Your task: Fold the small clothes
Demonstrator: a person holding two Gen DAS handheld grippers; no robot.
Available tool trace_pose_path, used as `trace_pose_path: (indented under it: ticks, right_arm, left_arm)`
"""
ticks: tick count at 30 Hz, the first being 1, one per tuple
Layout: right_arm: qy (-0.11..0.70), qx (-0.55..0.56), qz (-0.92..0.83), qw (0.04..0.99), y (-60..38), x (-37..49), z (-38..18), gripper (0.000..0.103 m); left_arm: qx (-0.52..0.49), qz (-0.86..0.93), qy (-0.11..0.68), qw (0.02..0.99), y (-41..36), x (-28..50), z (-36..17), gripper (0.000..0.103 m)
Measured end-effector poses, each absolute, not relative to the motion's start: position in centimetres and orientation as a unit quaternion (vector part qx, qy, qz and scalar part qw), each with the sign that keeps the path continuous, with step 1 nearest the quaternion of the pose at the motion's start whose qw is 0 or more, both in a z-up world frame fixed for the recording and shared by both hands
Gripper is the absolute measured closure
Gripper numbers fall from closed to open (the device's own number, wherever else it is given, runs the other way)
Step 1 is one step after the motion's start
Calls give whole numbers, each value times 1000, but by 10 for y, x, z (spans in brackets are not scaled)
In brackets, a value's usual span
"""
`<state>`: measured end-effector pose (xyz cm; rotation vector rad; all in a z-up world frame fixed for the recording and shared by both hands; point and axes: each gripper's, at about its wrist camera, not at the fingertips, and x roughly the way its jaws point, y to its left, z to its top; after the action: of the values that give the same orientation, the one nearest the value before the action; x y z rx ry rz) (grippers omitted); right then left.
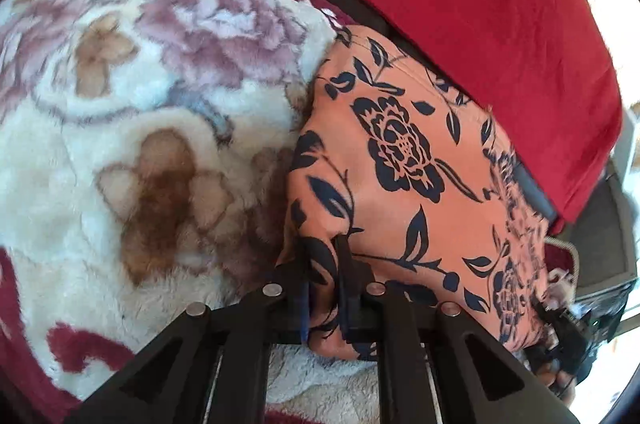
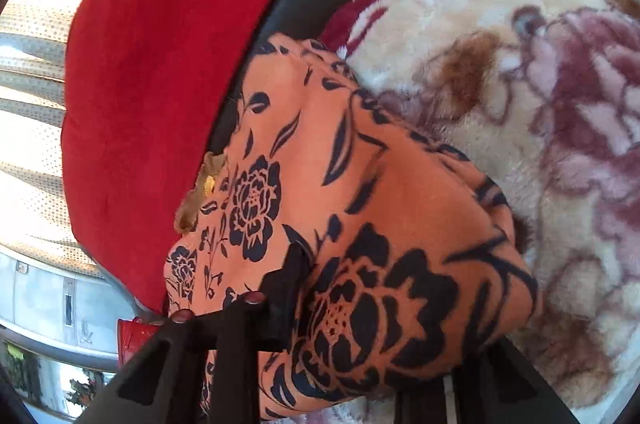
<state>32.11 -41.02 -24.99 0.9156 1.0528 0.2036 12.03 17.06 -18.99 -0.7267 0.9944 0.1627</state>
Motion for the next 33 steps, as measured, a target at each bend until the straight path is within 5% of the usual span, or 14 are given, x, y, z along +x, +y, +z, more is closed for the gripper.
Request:
trace_pose_path:
  ticks: [2, 9, 12, 14, 15, 16, 21, 33]
  right_arm:
    - [492, 396, 91, 770, -404, 326, -240, 92]
    - [415, 372, 153, 816, -397, 283, -140, 95]
    - [400, 389, 161, 814, -411, 234, -132, 94]
    - [420, 383, 136, 811, -420, 204, -164, 81]
    - [442, 379, 129, 803, -421, 198, -186, 68]
    - [499, 372, 113, 775, -425, 191, -224, 32]
    - [484, 407, 89, 770, -476, 146, -236, 28]
    - [423, 252, 141, 859, -460, 230, -172, 25]
  left_arm:
    - [-329, 72, 472, 815, 171, 128, -180, 95]
    - [-286, 44, 395, 872, 173, 94, -88, 96]
    - [-263, 32, 401, 877, 172, 60, -89, 95]
    - [-256, 19, 438, 862, 171, 52, -122, 88]
    - [-242, 19, 474, 846, 171, 51, -153, 75]
    - [-223, 27, 510, 831, 172, 52, -180, 67]
    - [-221, 10, 480, 849, 192, 36, -177, 48]
    - [-222, -22, 440, 870, 196, 145, -159, 47]
